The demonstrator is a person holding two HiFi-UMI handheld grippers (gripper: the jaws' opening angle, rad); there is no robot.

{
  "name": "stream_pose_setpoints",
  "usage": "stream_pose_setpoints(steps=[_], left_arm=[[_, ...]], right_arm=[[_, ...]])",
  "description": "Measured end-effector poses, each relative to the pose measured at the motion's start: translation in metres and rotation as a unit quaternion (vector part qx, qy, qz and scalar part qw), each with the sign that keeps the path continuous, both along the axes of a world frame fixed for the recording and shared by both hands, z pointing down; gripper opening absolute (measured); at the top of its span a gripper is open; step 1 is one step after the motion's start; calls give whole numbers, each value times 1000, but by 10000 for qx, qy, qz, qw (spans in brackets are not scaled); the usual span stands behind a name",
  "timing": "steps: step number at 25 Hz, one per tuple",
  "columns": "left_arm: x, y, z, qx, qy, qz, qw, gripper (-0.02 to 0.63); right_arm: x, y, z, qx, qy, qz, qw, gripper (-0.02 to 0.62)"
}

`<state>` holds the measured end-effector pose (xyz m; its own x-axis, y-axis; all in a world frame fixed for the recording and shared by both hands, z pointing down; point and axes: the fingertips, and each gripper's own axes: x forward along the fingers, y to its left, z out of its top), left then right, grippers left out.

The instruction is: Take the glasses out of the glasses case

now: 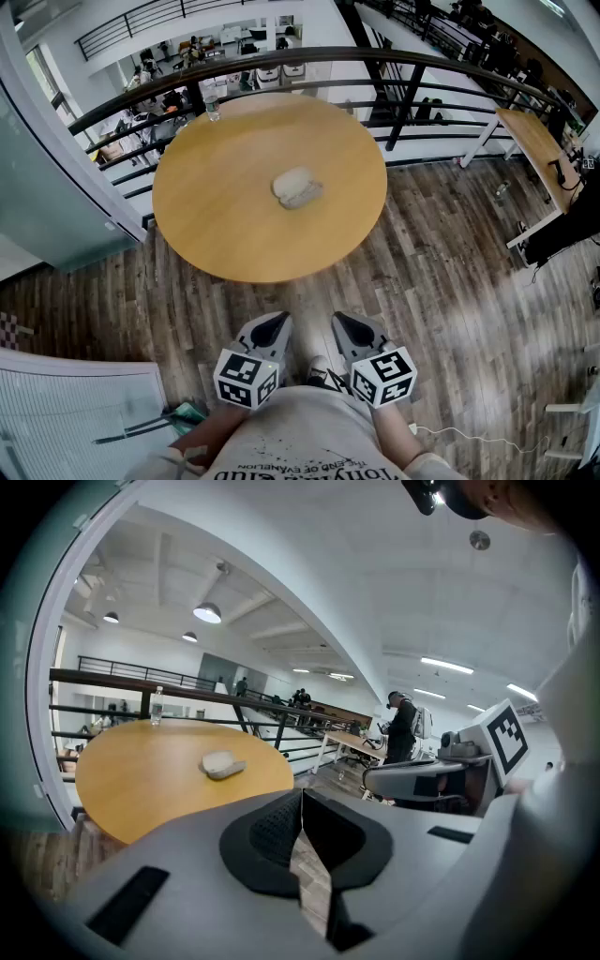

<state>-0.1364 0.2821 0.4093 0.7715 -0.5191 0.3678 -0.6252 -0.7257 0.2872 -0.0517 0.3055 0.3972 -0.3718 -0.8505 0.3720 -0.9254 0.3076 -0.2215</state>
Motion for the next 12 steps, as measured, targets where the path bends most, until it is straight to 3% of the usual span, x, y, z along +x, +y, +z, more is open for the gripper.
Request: stream_pose_setpoints(steps=[8,12], left_arm=[[1,0,1,3,-26,-27,10000,26],[9,1,0,15,-48,-37,10000,25]], right_arm=[[2,1,5,-55,-21,-25,10000,26],[15,0,6,-55,-273,173,9995,26]])
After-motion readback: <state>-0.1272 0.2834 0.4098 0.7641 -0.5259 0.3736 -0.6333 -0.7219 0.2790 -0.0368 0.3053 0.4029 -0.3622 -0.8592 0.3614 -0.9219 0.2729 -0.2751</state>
